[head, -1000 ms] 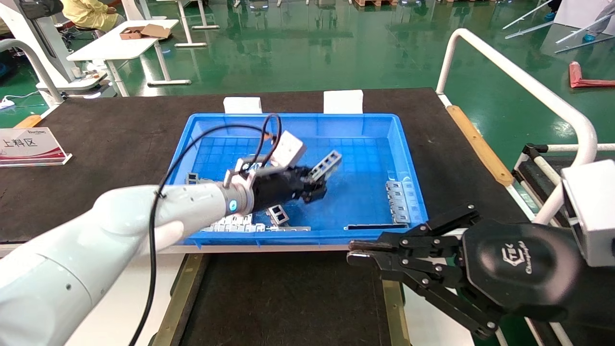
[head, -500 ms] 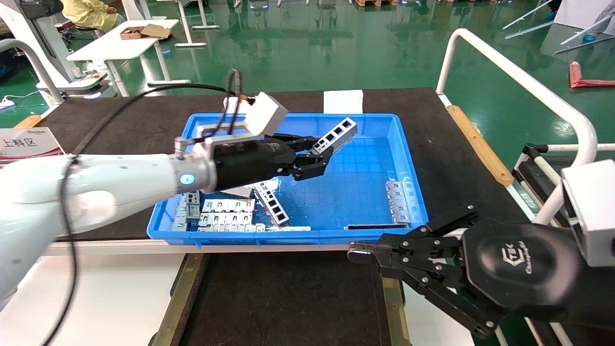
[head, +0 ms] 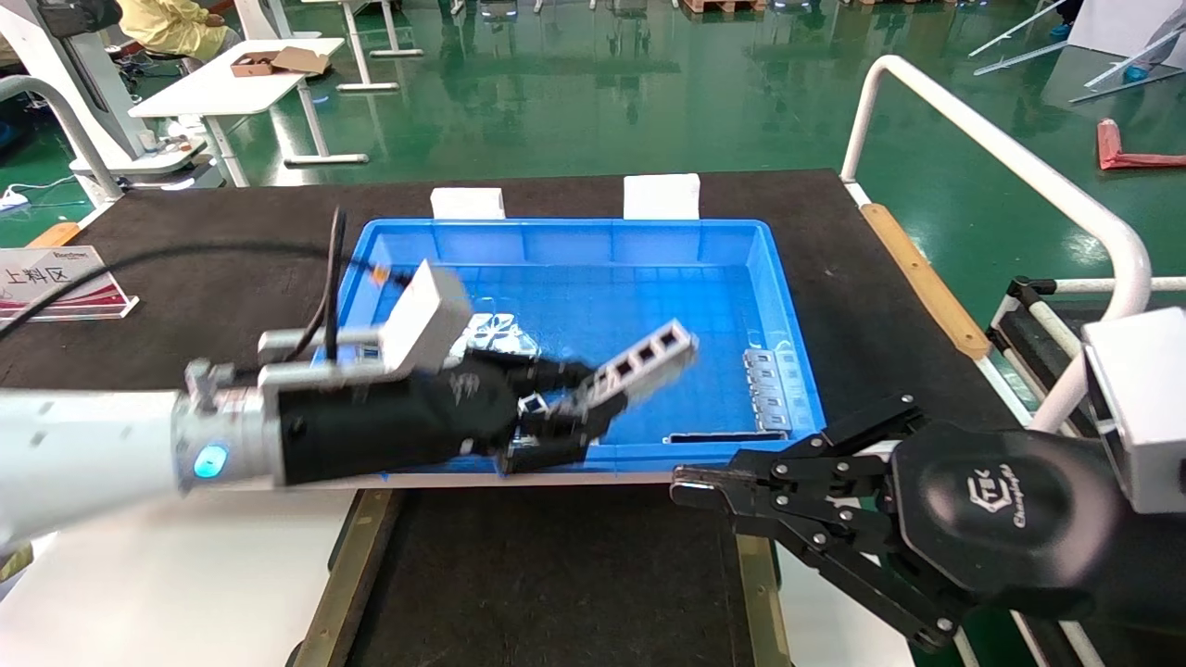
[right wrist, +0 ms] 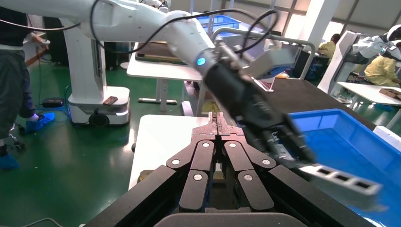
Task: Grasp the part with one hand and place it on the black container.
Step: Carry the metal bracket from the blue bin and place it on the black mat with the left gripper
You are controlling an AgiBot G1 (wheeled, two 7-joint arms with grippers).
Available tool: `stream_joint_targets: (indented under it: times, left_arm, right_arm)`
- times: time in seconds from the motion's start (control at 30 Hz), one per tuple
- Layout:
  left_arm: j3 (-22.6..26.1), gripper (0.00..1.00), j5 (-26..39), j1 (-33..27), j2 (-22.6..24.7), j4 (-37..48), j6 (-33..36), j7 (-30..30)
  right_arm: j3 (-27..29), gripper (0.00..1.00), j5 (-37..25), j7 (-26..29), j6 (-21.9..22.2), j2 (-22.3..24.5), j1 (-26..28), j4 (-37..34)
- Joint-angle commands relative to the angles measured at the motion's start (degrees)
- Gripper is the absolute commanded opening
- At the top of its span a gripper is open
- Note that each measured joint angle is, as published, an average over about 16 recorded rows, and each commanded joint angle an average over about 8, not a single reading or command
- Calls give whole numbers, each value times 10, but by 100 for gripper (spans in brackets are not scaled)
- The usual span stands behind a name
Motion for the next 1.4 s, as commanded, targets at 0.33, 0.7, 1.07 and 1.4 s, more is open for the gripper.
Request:
stream_joint_targets:
  times: [0.33, 0.7, 1.07, 1.4]
  left_arm:
    - [44, 0, 20, 91, -68, -132, -87, -69]
    - [103, 0, 61, 166, -32, -106, -214, -124]
    - [158, 0, 63, 186, 84, -3, -369, -231]
    - [221, 0, 43, 163, 194, 119, -462, -319]
  right_arm:
    - [0, 0, 0, 0, 0, 0, 0, 0]
    - [0, 0, 0, 0, 0, 0, 0, 0]
    - [0, 0, 0, 0, 0, 0, 0, 0]
    - [0, 0, 0, 0, 0, 0, 0, 0]
